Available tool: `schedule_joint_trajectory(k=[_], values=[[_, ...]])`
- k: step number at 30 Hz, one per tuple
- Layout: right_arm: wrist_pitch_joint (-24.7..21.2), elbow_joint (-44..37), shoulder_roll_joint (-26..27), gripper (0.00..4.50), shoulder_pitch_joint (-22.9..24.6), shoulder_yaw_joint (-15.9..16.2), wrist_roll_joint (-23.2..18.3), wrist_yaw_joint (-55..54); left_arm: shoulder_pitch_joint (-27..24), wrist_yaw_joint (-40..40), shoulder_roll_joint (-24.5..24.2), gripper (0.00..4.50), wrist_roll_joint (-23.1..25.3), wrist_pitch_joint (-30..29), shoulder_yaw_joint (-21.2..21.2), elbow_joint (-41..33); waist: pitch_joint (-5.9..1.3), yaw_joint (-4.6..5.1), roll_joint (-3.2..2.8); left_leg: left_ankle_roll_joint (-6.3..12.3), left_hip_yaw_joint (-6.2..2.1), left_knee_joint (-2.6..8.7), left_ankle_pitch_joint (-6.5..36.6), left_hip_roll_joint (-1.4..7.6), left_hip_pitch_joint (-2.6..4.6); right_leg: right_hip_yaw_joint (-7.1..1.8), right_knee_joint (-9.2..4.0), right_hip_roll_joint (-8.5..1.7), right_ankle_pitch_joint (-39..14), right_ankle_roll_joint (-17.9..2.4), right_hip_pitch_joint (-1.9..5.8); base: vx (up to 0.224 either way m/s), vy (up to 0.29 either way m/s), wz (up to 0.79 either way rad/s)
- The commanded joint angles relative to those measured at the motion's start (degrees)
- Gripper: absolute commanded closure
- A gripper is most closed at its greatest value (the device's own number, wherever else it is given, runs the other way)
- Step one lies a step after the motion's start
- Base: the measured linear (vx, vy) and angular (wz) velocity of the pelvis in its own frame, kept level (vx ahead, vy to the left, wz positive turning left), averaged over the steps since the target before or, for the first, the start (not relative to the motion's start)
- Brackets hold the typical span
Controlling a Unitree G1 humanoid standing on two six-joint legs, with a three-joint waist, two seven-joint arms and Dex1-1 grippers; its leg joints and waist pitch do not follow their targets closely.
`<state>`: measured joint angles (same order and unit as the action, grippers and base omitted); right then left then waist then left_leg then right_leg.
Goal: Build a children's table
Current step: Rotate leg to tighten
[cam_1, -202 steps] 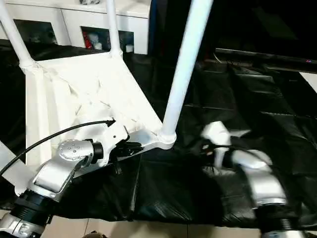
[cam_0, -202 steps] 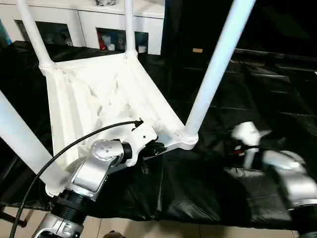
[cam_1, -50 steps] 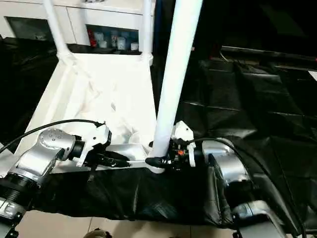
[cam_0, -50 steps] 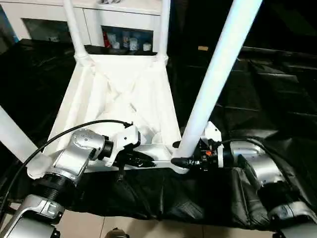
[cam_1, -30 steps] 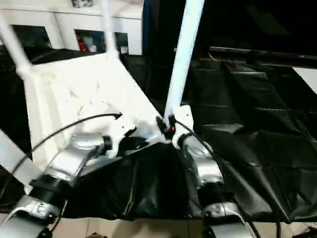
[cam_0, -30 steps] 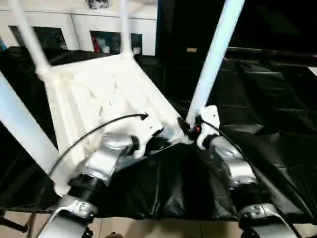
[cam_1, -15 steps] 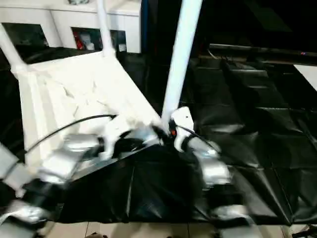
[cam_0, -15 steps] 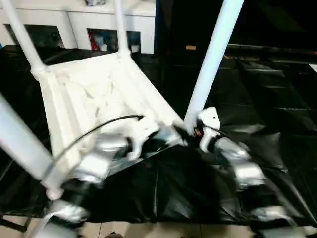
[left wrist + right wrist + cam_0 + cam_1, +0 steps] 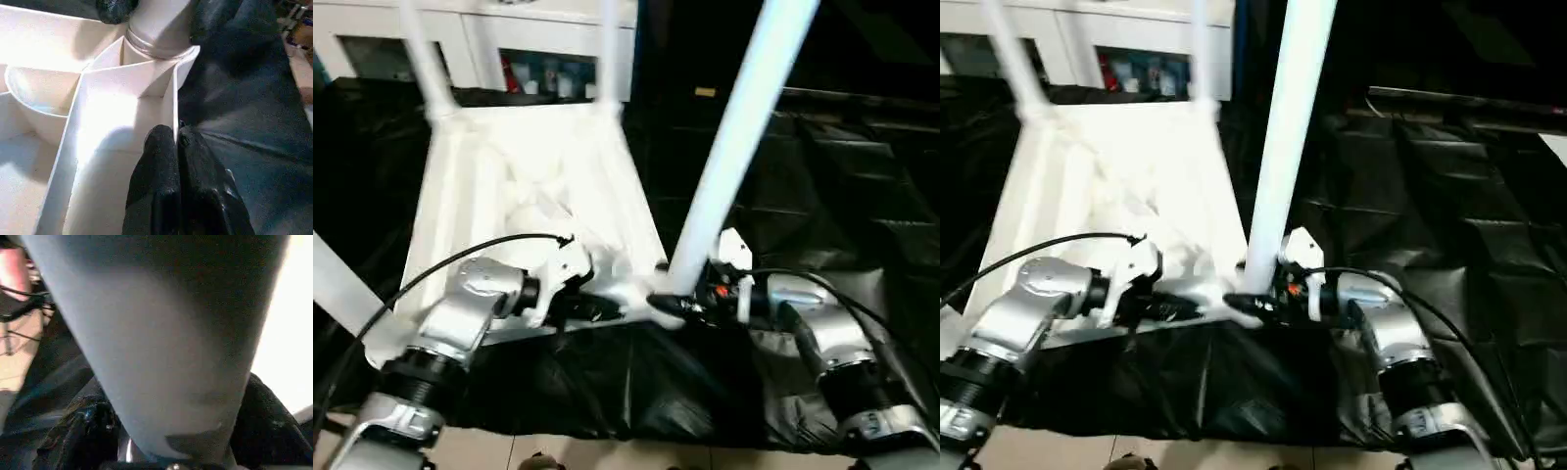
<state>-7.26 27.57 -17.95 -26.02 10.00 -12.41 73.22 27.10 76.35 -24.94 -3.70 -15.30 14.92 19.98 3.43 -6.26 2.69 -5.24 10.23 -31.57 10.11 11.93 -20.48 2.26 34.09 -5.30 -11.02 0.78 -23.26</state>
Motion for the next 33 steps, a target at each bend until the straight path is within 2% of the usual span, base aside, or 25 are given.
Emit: schedule_joint_trajectory(k=[1, 6, 10, 11, 15, 16, 17, 18, 20, 21, 22, 23, 27, 29, 32, 33], values=[[-2.1, -0.6, 0.4, 2.01, 1.3, 5.9, 0.3, 5.3, 1.2, -0.7, 1.3, 4.50, -0.6, 0.3, 1.0, 0.7, -2.53, -0.01, -0.04, 4.29, 0.55, 3.34, 10.4, 1.25, 0.38, -1.61, -3.07, -2.00, -6.0, -14.8, 2.49, 0.000, 0.000, 0.00], [-3.3, -1.1, 0.3, 2.28, 1.7, 6.6, 0.4, 7.4, 1.2, 0.2, 1.1, 4.50, -0.7, 0.8, 1.2, 1.0, -2.59, -0.28, 0.06, 3.89, 0.49, 3.29, 9.6, 1.16, 0.27, -1.63, -2.99, -2.10, -6.0, -14.4, 2.56, 0.000, 0.000, 0.00], [-3.7, -1.7, 0.5, 2.31, 2.1, 6.6, 0.2, 7.1, 1.3, -0.2, 1.0, 4.50, -0.7, 1.2, 1.0, 1.5, -2.64, -0.31, 0.03, 3.89, 0.47, 3.26, 9.4, 1.15, 0.31, -1.59, -2.93, -2.04, -5.5, -14.5, 2.57, 0.000, 0.000, 0.00], [-3.7, -1.7, 0.6, 2.32, 2.3, 6.4, 0.1, 6.8, 1.3, -0.7, 1.1, 4.50, -0.6, 1.3, 0.9, 1.7, -2.69, -0.32, -0.21, 3.76, 0.47, 3.26, 9.6, 1.17, 0.37, -1.59, -2.95, -2.03, -5.4, -14.5, 2.55, 0.000, 0.000, 0.00], [-3.6, -2.0, 1.3, 2.32, 3.0, 5.6, 0.0, 4.3, 1.3, -2.4, 1.6, 4.50, -0.3, 1.4, 0.4, 2.1, -2.71, -0.42, -0.18, 3.57, 0.45, 3.30, 10.1, 1.16, 0.37, -1.56, -2.98, -2.08, -5.8, -14.6, 2.59, 0.000, 0.000, 0.00], [-3.0, -2.0, 2.4, 2.32, 4.0, 3.9, 0.0, 0.0, 1.3, -5.1, 2.4, 4.50, 0.2, 0.9, -0.3, 2.0, -2.77, -0.44, -0.09, 3.32, 0.45, 3.32, 10.5, 1.18, 0.40, -1.62, -3.06, -2.13, -6.5, -14.4, 2.63, 0.000, 0.000, 0.00], [-2.7, -2.0, 2.6, 2.32, 4.2, 3.5, 0.1, -1.0, 1.3, -5.7, 2.6, 4.50, 0.3, 0.7, -0.4, 2.0, -2.73, -0.49, -0.21, 2.86, 0.44, 3.45, 11.4, 1.28, 0.59, -1.71, -3.25, -2.28, -7.8, -14.1, 2.43, 0.000, 0.000, 0.00], [-2.2, -1.7, 3.2, 2.33, 4.6, 2.7, 0.4, -3.1, 1.3, -6.8, 3.0, 4.50, 0.6, 0.5, -0.7, 1.9, -2.65, -0.34, -0.11, 2.59, 0.32, 3.57, 12.0, 1.20, 0.43, -1.67, -3.32, -2.26, -8.8, -13.9, 2.54, 0.000, 0.000, 0.00], [0.4, 0.8, 5.9, 2.37, 5.5, 0.4, 2.6, -12.8, 0.6, -11.1, 5.2, 4.50, 1.6, -0.9, -0.6, 0.3, -2.47, -0.07, -0.23, 1.00, 0.15, 3.95, 14.9, 1.19, 0.55, -1.80, -3.95, -2.47, -13.9, -12.4, 2.37, 0.000, 0.000, 0.00], [0.4, 0.8, 5.9, 2.39, 5.5, 0.4, 2.6, -12.8, 0.6, -11.1, 5.2, 4.50, 1.6, -0.9, -0.6, 0.3, -2.42, -0.01, -0.26, 0.51, 0.08, 4.06, 15.7, 1.22, 0.60, -1.79, -4.10, -2.53, -15.5, -12.0, 2.30, 0.000, 0.000, 0.00], [1.2, 1.9, 7.3, 2.41, 5.8, -0.6, 3.4, -16.9, 0.3, -13.0, 6.5, 4.50, 2.0, -1.5, -0.3, -0.5, -2.41, 0.17, -0.20, 0.01, -0.08, 4.20, 17.1, 1.06, 0.55, -1.75, -4.39, -2.54, -18.8, -10.8, 2.41, 0.000, 0.000, 0.00], [0.8, 2.6, 9.2, 2.42, 5.8, -1.6, 3.7, -21.2, 0.0, -15.3, 8.4, 4.50, 2.4, -2.5, 0.1, -1.1, -2.34, 0.53, -0.35, -0.77, -0.27, 4.37, 18.1, 1.10, 0.54, -1.79, -4.70, -2.53, -21.1, -9.5, 2.17, 0.000, 0.000, 0.00], [-0.2, 3.7, 11.9, 2.46, 5.2, -2.3, 4.7, -27.6, 0.3, -18.8, 11.4, 4.50, 3.1, -3.5, 0.6, -0.9, -2.42, 1.16, -0.26, -0.70, -0.42, 4.39, 18.8, 0.92, 0.33, -1.77, -4.92, -2.35, -22.3, -8.5, 2.15, 0.000, 0.000, 0.00], [-0.5, 6.5, 16.2, 2.47, 3.3, -3.8, 5.4, -36.1, 1.1, -24.1, 15.6, 4.50, 4.2, -4.6, 0.8, 0.1, -2.41, 1.35, -0.32, -0.73, -0.49, 4.42, 19.1, 0.87, 0.29, -1.76, -5.18, -2.43, -24.6, -7.5, 2.01, 0.000, 0.000, 0.00], [-0.7, 9.5, 19.1, 2.48, 1.3, -4.7, 6.4, -42.8, 1.7, -26.7, 17.9, 4.50, 5.1, -4.7, 1.6, 0.8, -2.46, 1.79, -0.44, -1.48, -0.69, 4.54, 18.9, 0.74, 0.10, -1.62, -5.27, -2.39, -25.4, -6.8, 1.98, 0.000, 0.000, 0.00], [-0.5, 10.8, 20.4, 2.48, 0.5, -4.4, 7.4, -45.4, 1.8, -27.6, 18.9, 4.50, 5.5, -4.9, 1.9, 0.9, -2.40, 1.91, -0.41, -1.29, -0.62, 4.45, 19.9, 0.71, 0.30, -1.63, -5.40, -2.28, -25.5, -6.7, 1.72, 0.000, 0.000, 0.00]])
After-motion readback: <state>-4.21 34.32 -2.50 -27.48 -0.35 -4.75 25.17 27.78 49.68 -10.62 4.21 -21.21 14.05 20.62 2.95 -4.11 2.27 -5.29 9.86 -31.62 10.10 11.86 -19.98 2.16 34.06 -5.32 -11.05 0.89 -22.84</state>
